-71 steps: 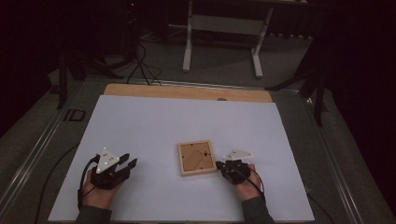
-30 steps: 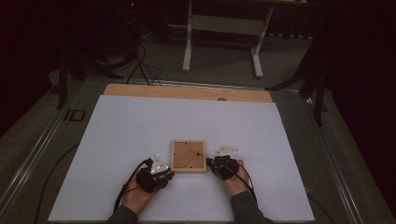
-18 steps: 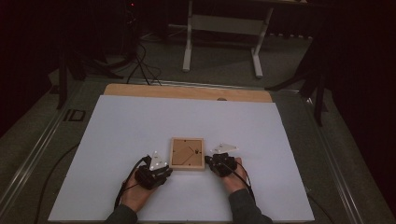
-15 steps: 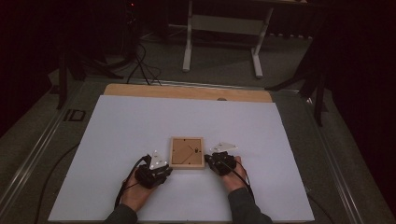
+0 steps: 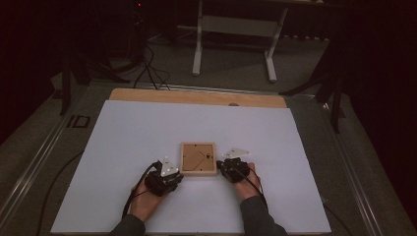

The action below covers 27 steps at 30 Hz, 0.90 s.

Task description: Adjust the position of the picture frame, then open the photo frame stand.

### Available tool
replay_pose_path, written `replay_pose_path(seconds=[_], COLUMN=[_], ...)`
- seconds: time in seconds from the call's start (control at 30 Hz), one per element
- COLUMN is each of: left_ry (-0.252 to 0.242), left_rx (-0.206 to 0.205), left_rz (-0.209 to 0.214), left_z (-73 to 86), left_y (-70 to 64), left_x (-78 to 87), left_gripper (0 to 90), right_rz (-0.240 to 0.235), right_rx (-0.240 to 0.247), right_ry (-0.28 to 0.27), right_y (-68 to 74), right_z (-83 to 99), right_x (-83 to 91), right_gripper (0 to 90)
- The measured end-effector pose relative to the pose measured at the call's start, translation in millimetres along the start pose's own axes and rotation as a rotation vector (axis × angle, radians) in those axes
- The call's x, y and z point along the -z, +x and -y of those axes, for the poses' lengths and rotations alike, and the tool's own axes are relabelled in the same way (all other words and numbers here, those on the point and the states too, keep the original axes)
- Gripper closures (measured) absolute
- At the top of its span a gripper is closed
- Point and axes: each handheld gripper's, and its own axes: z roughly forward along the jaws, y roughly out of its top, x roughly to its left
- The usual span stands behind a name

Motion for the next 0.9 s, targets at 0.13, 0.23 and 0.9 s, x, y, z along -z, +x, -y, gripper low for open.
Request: replay_pose_path(seconds=[0.13, 0.23, 0.9], left_ry=[-0.003, -0.011, -0.106], left_rx=[0.001, 0.007, 0.095], left_rz=[0.001, 0.003, 0.001], left_z=[0.1, 0.0, -0.6], left_y=[-0.5, -0.6, 6.9], left_x=[-0.2, -0.4, 16.9], left_gripper=[71.0, 69.3, 50.8], right_rz=[-0.004, -0.003, -0.008], right_rx=[-0.001, -0.002, 0.041], right_ry=[-0.001, 0.0, -0.114], right_y=[-0.6, -0.4, 19.1], right_z=[-0.2, -0.3, -0.4], right_x=[-0.4, -0.5, 25.3], right_gripper=[90.0, 89.9, 89.7])
